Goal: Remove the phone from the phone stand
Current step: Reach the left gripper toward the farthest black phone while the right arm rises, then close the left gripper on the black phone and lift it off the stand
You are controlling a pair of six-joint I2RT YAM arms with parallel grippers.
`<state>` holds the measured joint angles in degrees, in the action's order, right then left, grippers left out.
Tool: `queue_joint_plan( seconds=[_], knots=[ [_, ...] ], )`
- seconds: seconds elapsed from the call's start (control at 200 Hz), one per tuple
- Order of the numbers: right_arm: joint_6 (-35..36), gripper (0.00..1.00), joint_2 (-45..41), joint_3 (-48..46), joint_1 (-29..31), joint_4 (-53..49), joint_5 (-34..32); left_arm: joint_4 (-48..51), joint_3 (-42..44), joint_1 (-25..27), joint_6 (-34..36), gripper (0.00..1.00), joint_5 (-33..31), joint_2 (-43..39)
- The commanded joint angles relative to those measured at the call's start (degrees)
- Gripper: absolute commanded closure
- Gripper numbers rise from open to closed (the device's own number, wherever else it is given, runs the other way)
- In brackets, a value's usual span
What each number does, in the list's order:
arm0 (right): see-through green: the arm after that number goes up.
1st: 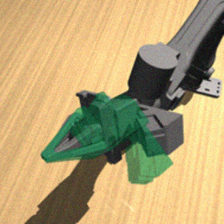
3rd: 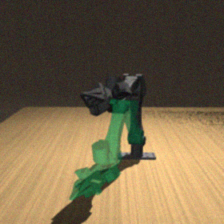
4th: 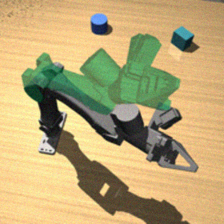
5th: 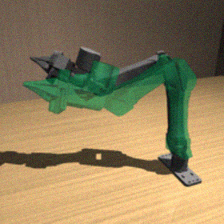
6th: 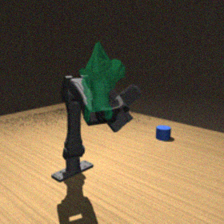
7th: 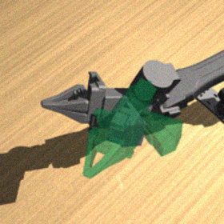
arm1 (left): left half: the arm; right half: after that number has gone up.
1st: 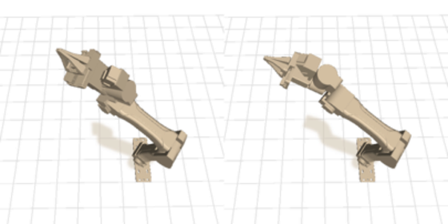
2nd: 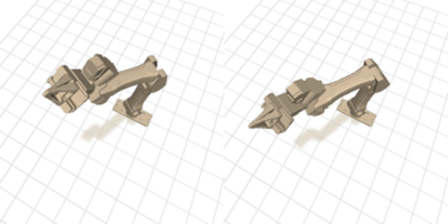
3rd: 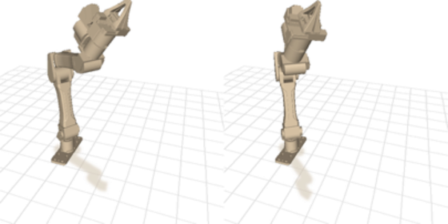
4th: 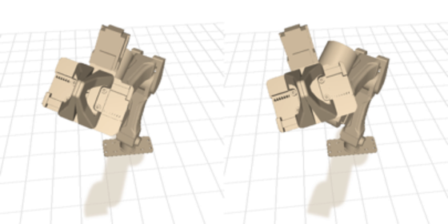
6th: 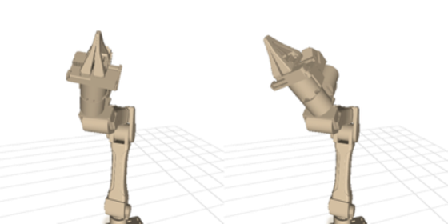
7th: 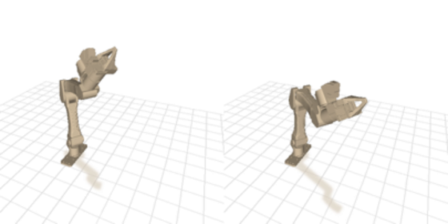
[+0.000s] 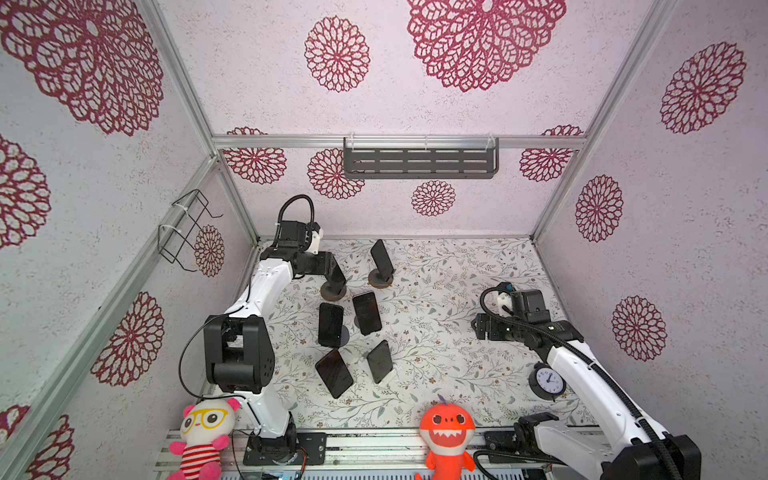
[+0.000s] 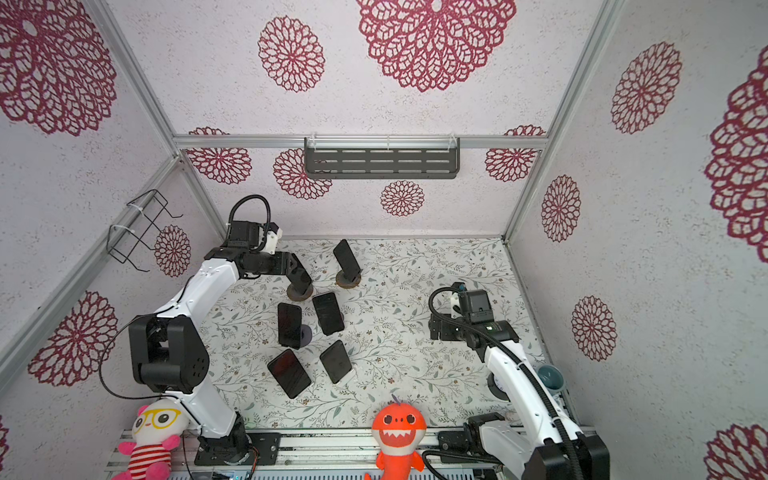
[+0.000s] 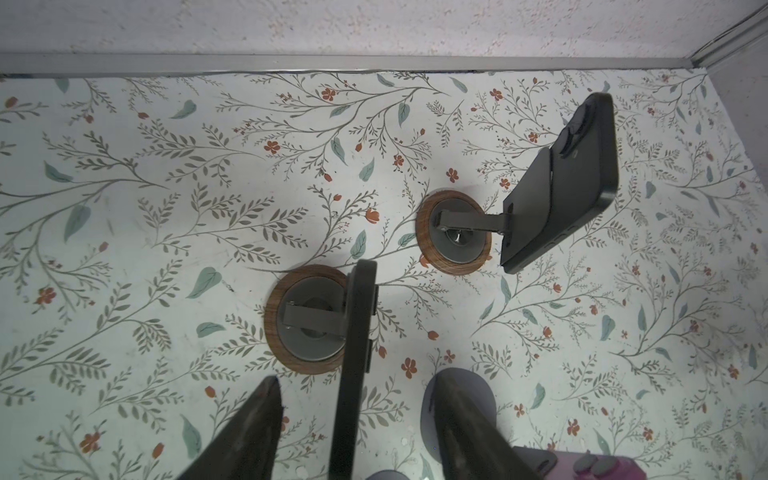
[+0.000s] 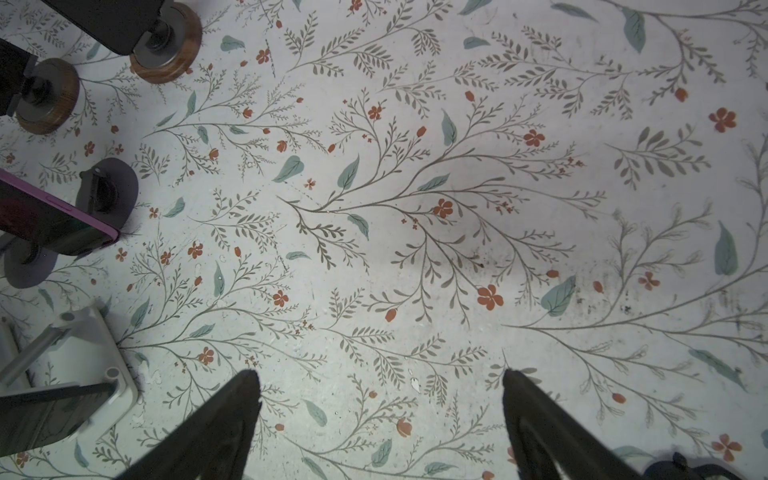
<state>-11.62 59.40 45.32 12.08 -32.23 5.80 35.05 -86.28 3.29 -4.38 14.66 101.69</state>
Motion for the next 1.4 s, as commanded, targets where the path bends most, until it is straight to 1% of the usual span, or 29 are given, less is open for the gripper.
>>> queue_joint_plan(
  seconds=[0.0,0.07,0.185,0.26,0.345,0.43,0.6,0.671,0.756,0.861,1.011,1.131,1.216,1.336,1.391],
  knots=[
    [0.1,0.06,-2.1,-0.3,0.2,0.0,-0.9,-1.4,0.2,0.1,1.5,0.48,1.6,0.4],
    [-0.1,0.06,-2.2,-0.5,0.2,0.1,-1.0,-1.5,0.1,0.2,1.3,0.56,2.0,0.7],
    [-0.2,0.06,-1.5,-0.6,0.1,0.0,-1.4,-1.3,0.0,0.2,1.4,0.65,2.0,1.0],
    [-0.2,0.06,-1.1,-0.6,0.2,-0.1,-1.2,-1.0,0.0,0.2,1.6,0.67,1.7,1.2],
    [-0.1,0.05,-0.9,-0.5,0.2,-0.1,-1.3,-0.9,0.1,0.2,2.0,0.73,1.3,1.3],
    [0.0,0.05,-0.8,-0.5,0.2,0.0,-1.3,-0.6,-0.1,0.2,2.3,0.75,1.0,1.7],
    [-0.1,0.05,-0.9,-0.5,0.2,0.0,-1.4,1.3,-1.6,0.2,2.4,0.84,0.8,2.9],
    [0.0,0.05,-0.9,-0.4,0.2,0.0,-1.4,2.4,-2.6,0.3,2.6,0.89,0.8,3.2],
    [-0.2,0.05,-0.9,-0.2,0.2,-0.2,-1.5,2.9,-3.4,0.2,2.6,0.9,0.8,2.6],
    [-0.6,0.05,-1.0,0.2,0.3,-0.2,-0.8,2.9,-4.3,0.2,2.1,0.95,0.9,1.3],
    [-0.8,0.06,-0.9,2.2,0.8,-1.3,0.0,3.0,-6.0,0.2,0.7,1.0,1.1,-1.2],
    [-1.1,0.06,-1.0,3.9,1.3,-1.6,-0.4,3.5,-7.9,0.2,-1.4,1.0,1.1,-3.9],
    [-1.2,0.07,-1.2,4.6,1.6,-0.4,0.2,3.8,-9.3,0.2,-4.2,1.0,2.4,-6.3],
    [-0.2,0.07,-0.6,7.9,2.7,-0.7,1.5,4.1,-10.8,0.2,-11.2,1.0,5.3,-9.7],
    [-0.1,0.07,0.2,9.9,3.2,-1.4,1.9,5.0,-11.5,0.3,-13.4,1.0,9.0,-10.6]
  ],
)
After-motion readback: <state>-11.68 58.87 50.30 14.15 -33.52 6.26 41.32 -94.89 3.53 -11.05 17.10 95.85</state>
